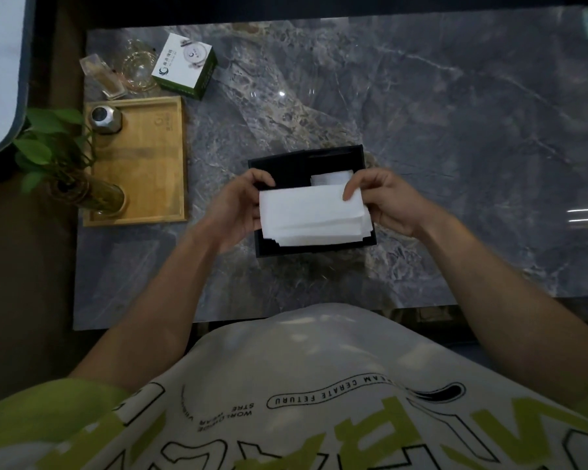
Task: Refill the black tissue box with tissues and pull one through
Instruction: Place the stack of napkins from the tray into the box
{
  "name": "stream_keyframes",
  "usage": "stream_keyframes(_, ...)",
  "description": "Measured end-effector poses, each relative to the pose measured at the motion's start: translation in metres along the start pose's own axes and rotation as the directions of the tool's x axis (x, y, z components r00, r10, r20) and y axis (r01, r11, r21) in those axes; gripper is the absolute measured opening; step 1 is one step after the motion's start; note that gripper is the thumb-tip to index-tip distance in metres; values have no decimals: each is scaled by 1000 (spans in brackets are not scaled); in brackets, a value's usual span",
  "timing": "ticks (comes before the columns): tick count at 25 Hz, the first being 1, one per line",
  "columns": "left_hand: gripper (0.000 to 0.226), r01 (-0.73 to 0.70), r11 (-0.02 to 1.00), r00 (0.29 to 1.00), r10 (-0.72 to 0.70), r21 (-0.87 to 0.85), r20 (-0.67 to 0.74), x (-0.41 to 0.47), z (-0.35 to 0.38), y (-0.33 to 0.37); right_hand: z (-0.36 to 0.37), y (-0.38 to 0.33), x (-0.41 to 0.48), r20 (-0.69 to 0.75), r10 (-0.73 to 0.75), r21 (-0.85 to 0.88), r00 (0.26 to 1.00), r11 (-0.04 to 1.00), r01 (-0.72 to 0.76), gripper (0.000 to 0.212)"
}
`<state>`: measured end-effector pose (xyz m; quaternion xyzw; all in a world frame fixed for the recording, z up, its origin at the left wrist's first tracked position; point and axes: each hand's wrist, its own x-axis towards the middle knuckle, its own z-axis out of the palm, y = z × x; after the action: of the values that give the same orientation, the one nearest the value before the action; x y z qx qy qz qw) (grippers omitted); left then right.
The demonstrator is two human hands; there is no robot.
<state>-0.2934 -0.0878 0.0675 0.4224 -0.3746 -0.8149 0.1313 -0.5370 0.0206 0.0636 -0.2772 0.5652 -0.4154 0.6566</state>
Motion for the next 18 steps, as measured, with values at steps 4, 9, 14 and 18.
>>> stream_keyframes(4,27,124,949,982,-159,289,99,-1,9,7,4,-14,-3,101,31,-121,994,992,-19,43)
stream_keyframes(9,26,118,874,946,-242,471,213,1,21,11,7,-24,-1,28,-7,-111,1000,994,10,32)
stream_keyframes(14,44,127,934,964,-196,335,180,2,22,5,1,-14,1,-52,108,26,993,994,-107,65)
stream_keyframes(18,41,148,964,971,-184,221,152,3,29,1,1,5,-4,2,125,233,992,965,-122,69)
